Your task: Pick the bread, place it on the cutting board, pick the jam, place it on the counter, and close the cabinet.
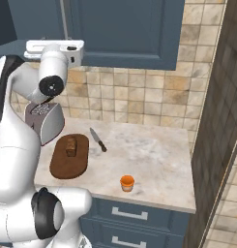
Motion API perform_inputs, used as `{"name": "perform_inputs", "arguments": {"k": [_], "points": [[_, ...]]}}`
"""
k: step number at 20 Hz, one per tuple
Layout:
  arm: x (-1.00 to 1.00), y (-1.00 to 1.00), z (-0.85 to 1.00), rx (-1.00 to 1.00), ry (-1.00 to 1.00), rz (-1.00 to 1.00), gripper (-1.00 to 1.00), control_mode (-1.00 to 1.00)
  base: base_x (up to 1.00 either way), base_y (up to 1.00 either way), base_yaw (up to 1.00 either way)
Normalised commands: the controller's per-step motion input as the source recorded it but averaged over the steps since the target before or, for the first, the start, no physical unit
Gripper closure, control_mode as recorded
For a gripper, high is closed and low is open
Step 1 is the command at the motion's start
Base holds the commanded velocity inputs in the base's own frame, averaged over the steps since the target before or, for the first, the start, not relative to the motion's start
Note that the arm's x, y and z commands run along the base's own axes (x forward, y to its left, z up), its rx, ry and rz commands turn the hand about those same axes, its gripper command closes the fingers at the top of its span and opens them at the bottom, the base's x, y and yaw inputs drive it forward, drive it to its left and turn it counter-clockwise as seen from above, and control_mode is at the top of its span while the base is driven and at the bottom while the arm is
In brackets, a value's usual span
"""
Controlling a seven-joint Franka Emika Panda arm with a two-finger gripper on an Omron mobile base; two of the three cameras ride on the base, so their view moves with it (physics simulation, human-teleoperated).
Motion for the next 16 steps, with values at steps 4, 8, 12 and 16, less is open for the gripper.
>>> {"name": "perform_inputs", "arguments": {"k": [4,8,12,16], "points": [[-0.34,0.12,0.25,0.00,0.00,-0.05,-1.00,-1.00,0.00,0.00,0.00],[-0.35,0.15,0.20,0.00,0.00,-0.06,-1.00,-1.00,0.00,0.00,0.00],[-0.38,0.16,0.19,0.00,0.00,-0.06,-1.00,-1.00,0.00,0.00,0.00],[-0.40,0.16,0.18,0.00,0.00,-0.06,-1.00,-1.00,0.00,0.00,0.00]]}}
